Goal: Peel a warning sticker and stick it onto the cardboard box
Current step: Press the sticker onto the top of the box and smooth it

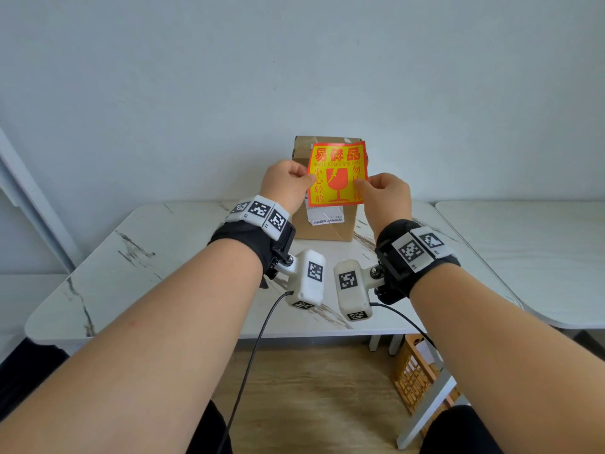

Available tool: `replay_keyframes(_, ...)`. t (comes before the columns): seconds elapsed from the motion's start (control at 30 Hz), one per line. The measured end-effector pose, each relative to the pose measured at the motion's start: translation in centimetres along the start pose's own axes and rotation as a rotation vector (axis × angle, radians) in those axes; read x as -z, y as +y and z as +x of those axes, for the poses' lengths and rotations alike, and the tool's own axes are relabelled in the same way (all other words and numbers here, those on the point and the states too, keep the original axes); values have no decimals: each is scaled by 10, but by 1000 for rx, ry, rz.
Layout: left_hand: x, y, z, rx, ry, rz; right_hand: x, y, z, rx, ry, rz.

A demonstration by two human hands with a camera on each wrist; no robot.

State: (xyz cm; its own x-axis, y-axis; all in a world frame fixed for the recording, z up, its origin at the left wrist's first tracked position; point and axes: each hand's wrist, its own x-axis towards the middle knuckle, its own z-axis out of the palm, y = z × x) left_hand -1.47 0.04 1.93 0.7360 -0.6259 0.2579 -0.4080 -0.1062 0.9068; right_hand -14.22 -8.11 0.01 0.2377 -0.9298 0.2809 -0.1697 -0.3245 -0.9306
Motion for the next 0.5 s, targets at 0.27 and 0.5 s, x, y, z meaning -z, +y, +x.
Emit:
replay_keyframes(0.27,2,30,27,-88,54,-4,-5,-18,27,34,32,53)
replay_keyframes(0.5,0,36,56,-98,88,76,-11,-33,54,52,58,-68)
